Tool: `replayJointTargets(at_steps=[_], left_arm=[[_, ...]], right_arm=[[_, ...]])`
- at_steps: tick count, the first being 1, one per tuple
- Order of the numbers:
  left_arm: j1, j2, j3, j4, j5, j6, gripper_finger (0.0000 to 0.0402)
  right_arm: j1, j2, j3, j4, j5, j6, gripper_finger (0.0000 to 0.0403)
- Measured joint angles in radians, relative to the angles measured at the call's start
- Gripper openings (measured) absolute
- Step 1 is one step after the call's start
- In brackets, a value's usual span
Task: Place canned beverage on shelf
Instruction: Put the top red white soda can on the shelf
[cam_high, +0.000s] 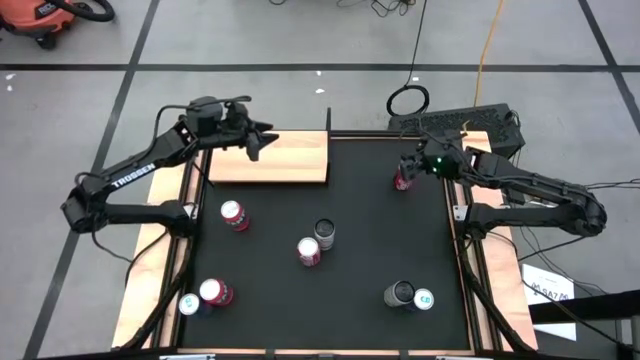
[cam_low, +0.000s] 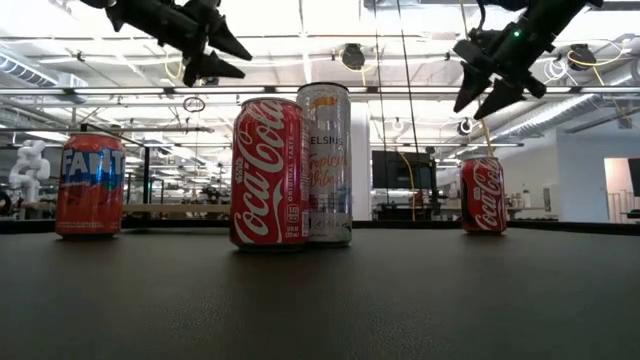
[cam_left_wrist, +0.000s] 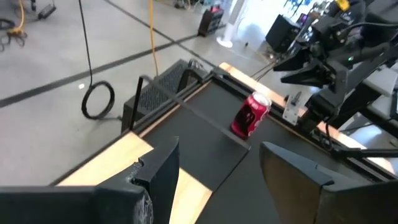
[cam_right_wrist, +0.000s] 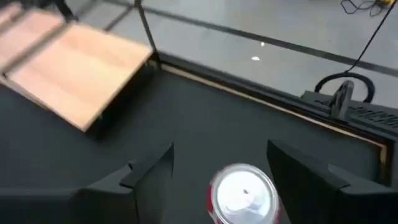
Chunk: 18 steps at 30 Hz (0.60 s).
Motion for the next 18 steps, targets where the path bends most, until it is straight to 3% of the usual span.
replayJointTargets(at_steps=[11, 18], left_arm=[[-0.002, 0.041, 0.0, -0.08, -0.04, -0.007, 0.0222], [-0.004, 0.044, 0.0, -0.089, -0.085, -0.007, 0.0222]], right_arm=[[-0.002, 0.049, 0.0, -0.121, -0.003, -0.027, 0.0336], [-0.055, 0.172, 0.0, -0.12, -0.005, -0.011, 0.0343]])
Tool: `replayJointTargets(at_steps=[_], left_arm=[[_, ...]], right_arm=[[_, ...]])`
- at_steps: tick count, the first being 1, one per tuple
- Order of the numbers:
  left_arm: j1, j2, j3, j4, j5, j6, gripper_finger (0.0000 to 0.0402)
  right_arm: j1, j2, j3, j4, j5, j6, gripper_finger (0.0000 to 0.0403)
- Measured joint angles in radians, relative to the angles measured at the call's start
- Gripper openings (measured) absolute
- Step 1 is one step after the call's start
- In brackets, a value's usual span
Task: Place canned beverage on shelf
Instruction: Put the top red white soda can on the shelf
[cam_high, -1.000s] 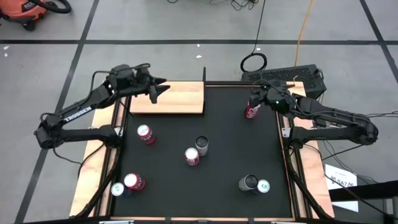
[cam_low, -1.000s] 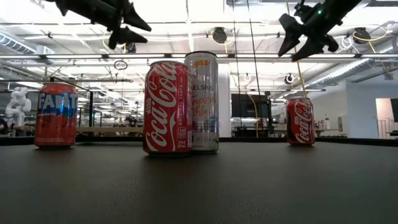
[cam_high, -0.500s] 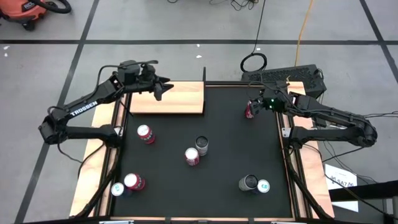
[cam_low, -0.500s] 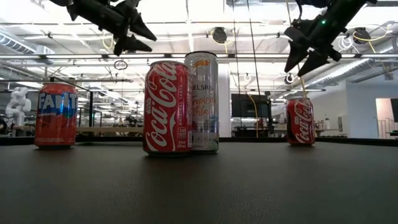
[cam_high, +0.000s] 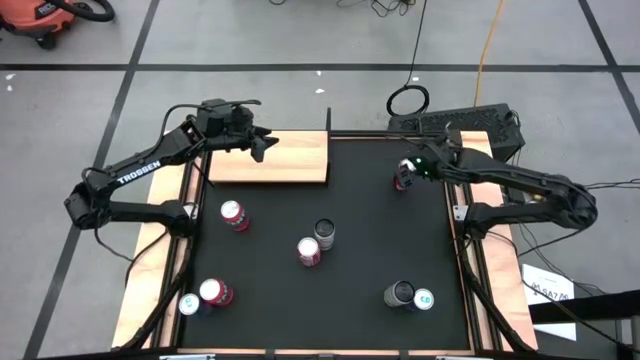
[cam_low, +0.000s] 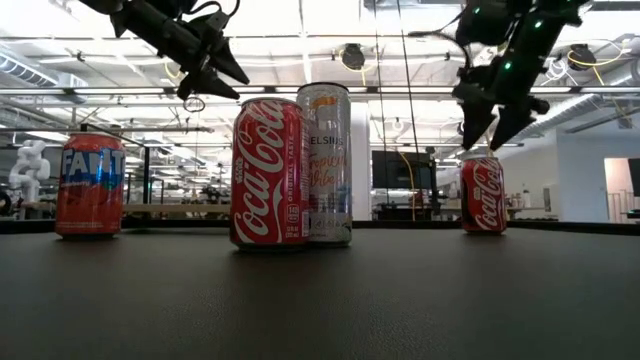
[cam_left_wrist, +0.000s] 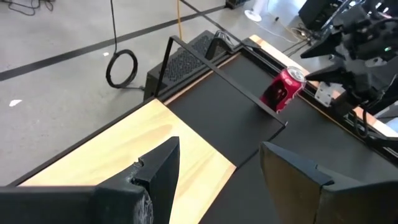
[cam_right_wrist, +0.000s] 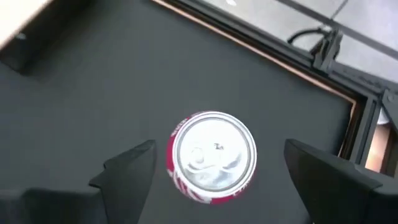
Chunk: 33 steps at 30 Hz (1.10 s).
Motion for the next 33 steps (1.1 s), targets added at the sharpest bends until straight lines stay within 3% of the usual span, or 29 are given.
replayJointTargets(at_steps=[8, 16, 27, 33], left_arm=[[0.0, 0.0, 0.0, -0.028, 0.0, 0.0, 0.0222], [0.0, 0.0, 0.0, -0.046, -0.001, 0.008, 0.0222], [0.0, 0.0, 0.0, -0.045, -0.001, 0.009, 0.0222], [0.0, -0.001, 0.0, -0.044, -0.001, 0.008, 0.0222]], right_arm=[[-0.043, 0.077, 0.0, 0.015, -0.12, 0.038, 0.0343], [-0.044, 0.126, 0.0, 0.011, -0.133, 0.056, 0.034], [-0.053, 0.159, 0.002, 0.014, -0.127, 0.035, 0.0277], [-0.07, 0.176, 0.003, 0.019, -0.129, 0.007, 0.0276]])
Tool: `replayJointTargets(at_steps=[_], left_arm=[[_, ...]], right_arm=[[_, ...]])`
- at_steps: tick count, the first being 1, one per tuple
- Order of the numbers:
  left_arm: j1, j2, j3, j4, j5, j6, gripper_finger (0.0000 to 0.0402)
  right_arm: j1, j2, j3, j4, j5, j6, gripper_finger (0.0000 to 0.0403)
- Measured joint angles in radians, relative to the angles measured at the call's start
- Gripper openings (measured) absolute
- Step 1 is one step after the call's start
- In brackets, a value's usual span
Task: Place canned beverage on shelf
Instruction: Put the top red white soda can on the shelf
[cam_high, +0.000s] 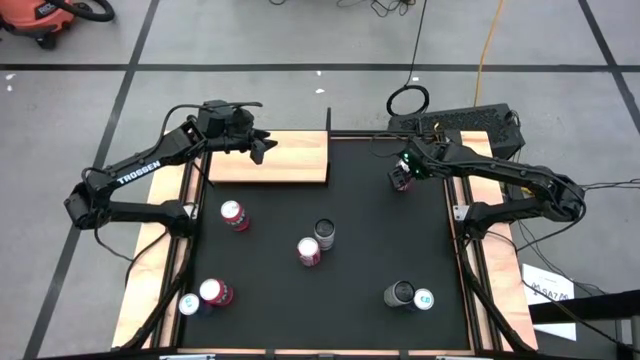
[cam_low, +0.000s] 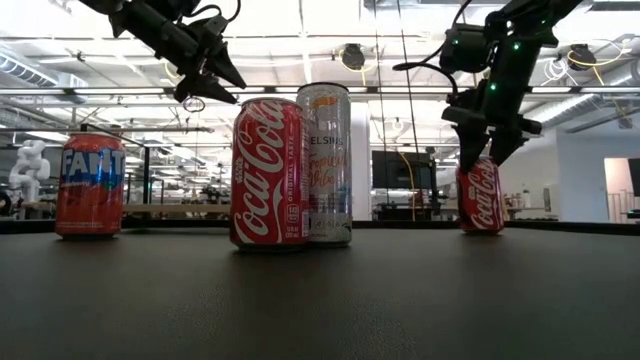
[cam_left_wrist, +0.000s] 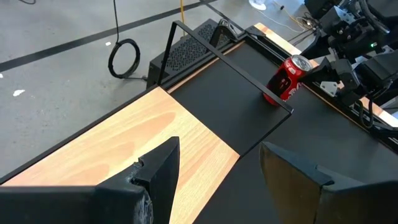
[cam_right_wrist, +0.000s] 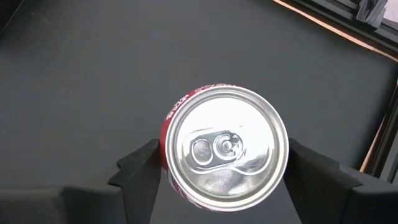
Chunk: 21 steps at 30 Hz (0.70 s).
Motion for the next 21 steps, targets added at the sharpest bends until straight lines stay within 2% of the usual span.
replayJointTargets(at_steps=[7, 15, 21], left_arm=[[0.0, 0.0, 0.0, -0.001, 0.003, -0.007, 0.0222], [0.0, 0.0, 0.0, -0.006, 0.005, -0.007, 0.0222], [0.0, 0.0, 0.0, -0.006, 0.006, -0.009, 0.0222]], right_arm=[[0.003, -0.033, 0.032, -0.039, -0.017, 0.011, 0.0275], [0.004, -0.069, 0.169, -0.107, -0.049, 0.004, 0.0275], [0.004, -0.06, 0.316, -0.093, -0.056, -0.012, 0.0274]])
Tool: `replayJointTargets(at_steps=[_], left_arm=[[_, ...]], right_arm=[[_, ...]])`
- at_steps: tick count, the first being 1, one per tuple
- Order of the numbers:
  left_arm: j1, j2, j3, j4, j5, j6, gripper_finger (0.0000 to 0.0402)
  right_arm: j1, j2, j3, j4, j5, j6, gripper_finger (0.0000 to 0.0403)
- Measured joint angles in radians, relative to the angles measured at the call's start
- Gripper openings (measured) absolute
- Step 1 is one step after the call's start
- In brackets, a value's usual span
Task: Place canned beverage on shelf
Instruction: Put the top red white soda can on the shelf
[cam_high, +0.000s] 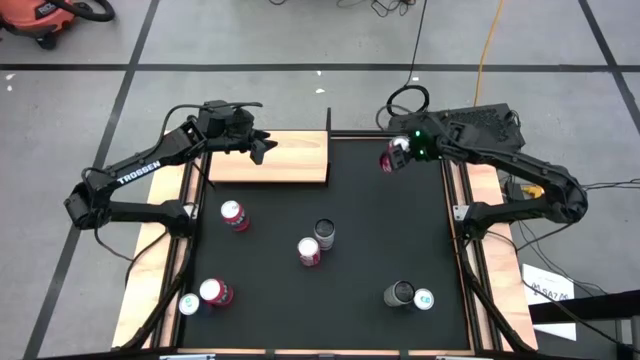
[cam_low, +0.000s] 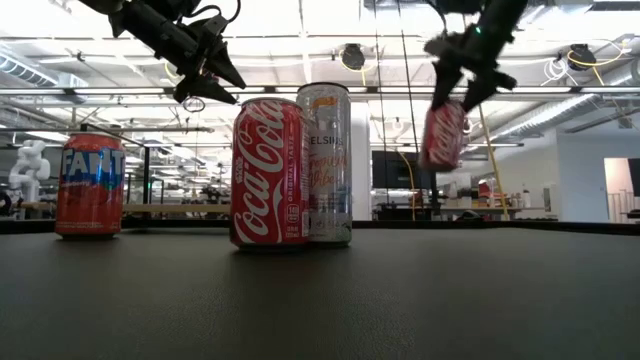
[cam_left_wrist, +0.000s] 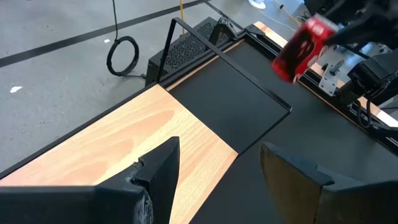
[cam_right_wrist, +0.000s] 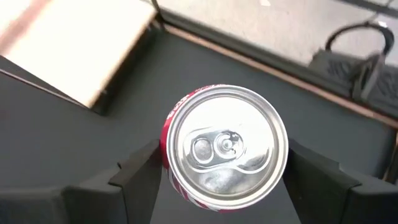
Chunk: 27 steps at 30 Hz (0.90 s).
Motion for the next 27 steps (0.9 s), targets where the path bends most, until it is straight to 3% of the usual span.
replayJointTargets(at_steps=[9, 21, 27], left_arm=[[0.0, -0.015, -0.001, -0.001, 0.002, -0.025, 0.0222], [0.0, -0.08, -0.001, -0.055, -0.02, -0.014, 0.0222], [0.0, -0.107, -0.001, -0.134, -0.068, 0.009, 0.0222]], right_arm=[[0.0, 0.119, 0.285, 0.052, 0.002, -0.096, 0.0274], [0.083, 0.465, 0.664, 0.246, 0.004, -0.3, 0.0274], [0.138, 0.642, 0.811, 0.255, 0.002, -0.402, 0.0274]])
